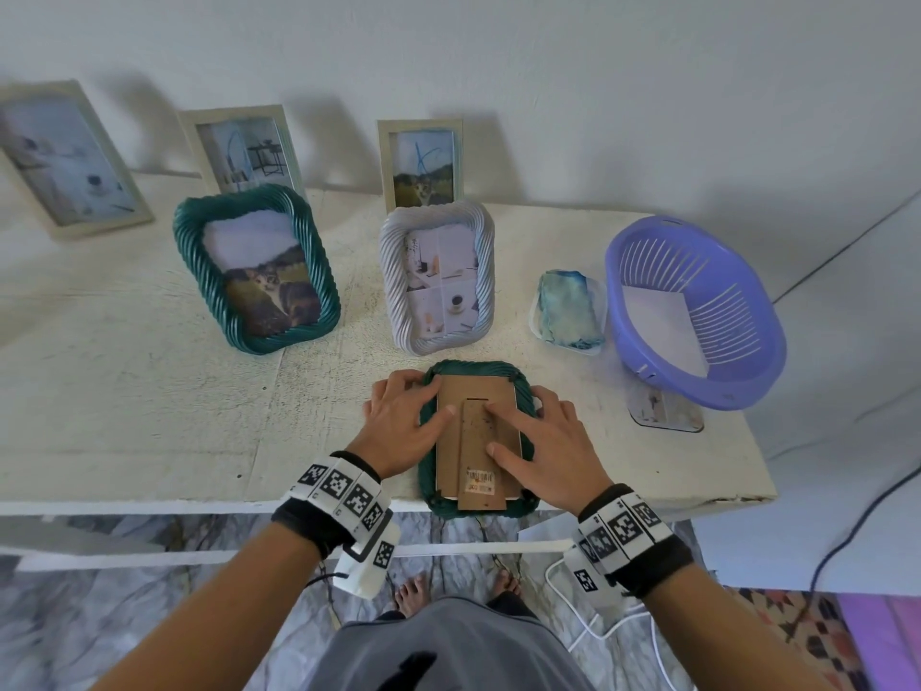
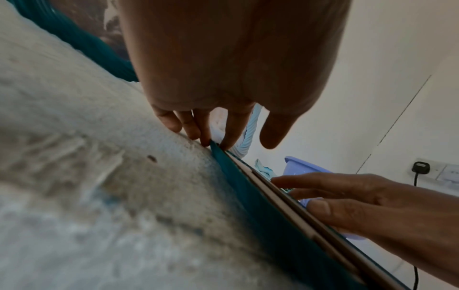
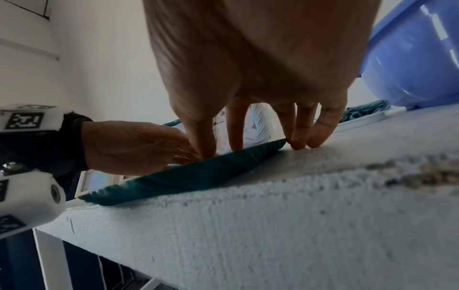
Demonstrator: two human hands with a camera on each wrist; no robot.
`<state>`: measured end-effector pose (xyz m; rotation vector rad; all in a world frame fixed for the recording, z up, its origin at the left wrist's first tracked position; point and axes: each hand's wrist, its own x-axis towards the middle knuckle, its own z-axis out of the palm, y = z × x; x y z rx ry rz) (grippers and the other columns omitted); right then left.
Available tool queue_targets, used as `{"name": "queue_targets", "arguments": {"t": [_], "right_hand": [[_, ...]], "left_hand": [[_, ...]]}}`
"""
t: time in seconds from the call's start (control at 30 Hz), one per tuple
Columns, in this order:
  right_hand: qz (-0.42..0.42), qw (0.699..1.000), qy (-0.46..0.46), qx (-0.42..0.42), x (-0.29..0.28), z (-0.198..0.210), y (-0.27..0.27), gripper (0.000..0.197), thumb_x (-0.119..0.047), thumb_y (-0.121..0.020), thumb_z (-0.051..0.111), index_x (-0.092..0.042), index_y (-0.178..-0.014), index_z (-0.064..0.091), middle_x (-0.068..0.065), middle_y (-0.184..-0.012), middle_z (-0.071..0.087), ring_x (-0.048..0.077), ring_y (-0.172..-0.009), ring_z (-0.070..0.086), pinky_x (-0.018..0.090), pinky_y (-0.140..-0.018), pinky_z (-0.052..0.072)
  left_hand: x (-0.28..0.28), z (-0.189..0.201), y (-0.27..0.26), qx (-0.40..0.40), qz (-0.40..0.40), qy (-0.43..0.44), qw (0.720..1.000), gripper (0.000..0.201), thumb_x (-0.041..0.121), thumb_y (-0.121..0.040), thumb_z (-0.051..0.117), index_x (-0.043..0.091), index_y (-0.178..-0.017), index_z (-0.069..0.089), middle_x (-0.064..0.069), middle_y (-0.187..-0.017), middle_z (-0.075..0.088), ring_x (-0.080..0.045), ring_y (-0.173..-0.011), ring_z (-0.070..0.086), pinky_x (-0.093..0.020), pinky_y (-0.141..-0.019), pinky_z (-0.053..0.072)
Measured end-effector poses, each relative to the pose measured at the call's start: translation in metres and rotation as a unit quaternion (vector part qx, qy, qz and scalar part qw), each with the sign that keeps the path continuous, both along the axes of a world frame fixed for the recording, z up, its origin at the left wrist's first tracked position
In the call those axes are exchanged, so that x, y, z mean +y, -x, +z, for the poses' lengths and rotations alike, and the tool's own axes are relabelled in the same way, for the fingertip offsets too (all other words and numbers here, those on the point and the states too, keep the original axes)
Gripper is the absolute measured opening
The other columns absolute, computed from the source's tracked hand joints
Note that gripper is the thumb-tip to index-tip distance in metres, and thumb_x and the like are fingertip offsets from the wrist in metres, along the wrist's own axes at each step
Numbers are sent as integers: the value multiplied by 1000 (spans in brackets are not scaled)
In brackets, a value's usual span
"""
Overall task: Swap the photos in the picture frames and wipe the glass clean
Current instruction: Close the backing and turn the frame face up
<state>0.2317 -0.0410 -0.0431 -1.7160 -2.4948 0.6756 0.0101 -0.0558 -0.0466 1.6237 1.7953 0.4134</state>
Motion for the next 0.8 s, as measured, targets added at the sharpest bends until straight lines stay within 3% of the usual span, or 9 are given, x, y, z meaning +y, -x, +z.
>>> {"name": "queue_targets", "arguments": {"t": [0.1,0.2,0.27,0.33,0.4,0.47,0.57,0.7,0.8], "right_hand": [[0,1000,0,-5,0,1,0,65,-71,-77,29,-50,-138,40,5,-146,29,27,-117,37,41,-96,41],[3,1000,3,-6,-1,3,0,57,-66,-83,39,-50,-138,39,6,-147,29,28,-119,36,42,-98,41],[6,1000,-1,-16,-2,4,1,53,-61,-88,45,-49,-138,38,7,-148,28,29,-122,36,43,-99,41],[0,1000,-10,-29,-6,7,3,50,-57,-89,48,-47,-138,39,8,-149,26,32,-125,33,45,-100,39],[2,998,-53,-26,-10,10,7,47,-54,-87,48,-39,-132,49,8,-146,32,32,-122,35,46,-97,42],[23,995,-94,-5,-15,15,14,41,-47,-86,47,-29,-121,59,6,-135,45,28,-112,42,45,-89,47],[43,996,-69,39,-22,23,27,53,-57,-87,36,-25,-125,56,1,-122,53,23,-103,49,38,-85,47],[-37,995,-14,88,-29,47,37,77,-84,-77,31,-32,-130,48,-6,-123,55,17,-108,51,33,-86,47],[-45,988,22,144,-31,69,40,76,-83,-74,46,-35,-132,42,-10,-122,58,11,-108,56,34,-90,50]], "left_hand": [[-1,-1,2,13,-11,0,1000,82,67,-79,30,28,-150,39,-2,-146,34,-24,-136,24,-42,-112,23],[-2,-1,5,13,-28,-4,1000,90,75,-77,28,24,-151,37,-3,-148,35,-25,-137,28,-42,-114,24],[-5,2,5,-48,-7,-18,999,68,57,-94,44,20,-151,36,-7,-148,40,-24,-135,36,-42,-116,27],[-8,5,5,-151,45,-17,987,50,36,-102,47,23,-149,37,-5,-144,46,-18,-129,45,-40,-112,35],[-11,12,3,-282,109,11,953,41,31,-104,44,31,-145,40,-1,-143,48,-15,-128,47,-41,-110,39],[-13,23,0,-406,182,45,894,36,31,-105,42,34,-141,45,0,-136,54,-15,-128,49,-44,-105,43],[-15,42,-4,-518,253,88,812,39,41,-102,43,31,-139,48,-1,-133,57,-14,-122,53,-49,-98,48],[-23,68,-12,-535,249,63,805,42,52,-99,39,30,-131,55,1,-125,66,-9,-116,59,-44,-87,53],[-26,84,-17,-546,225,21,807,56,63,-86,42,30,-129,58,3,-127,65,-11,-119,59,-42,-87,53]]}}
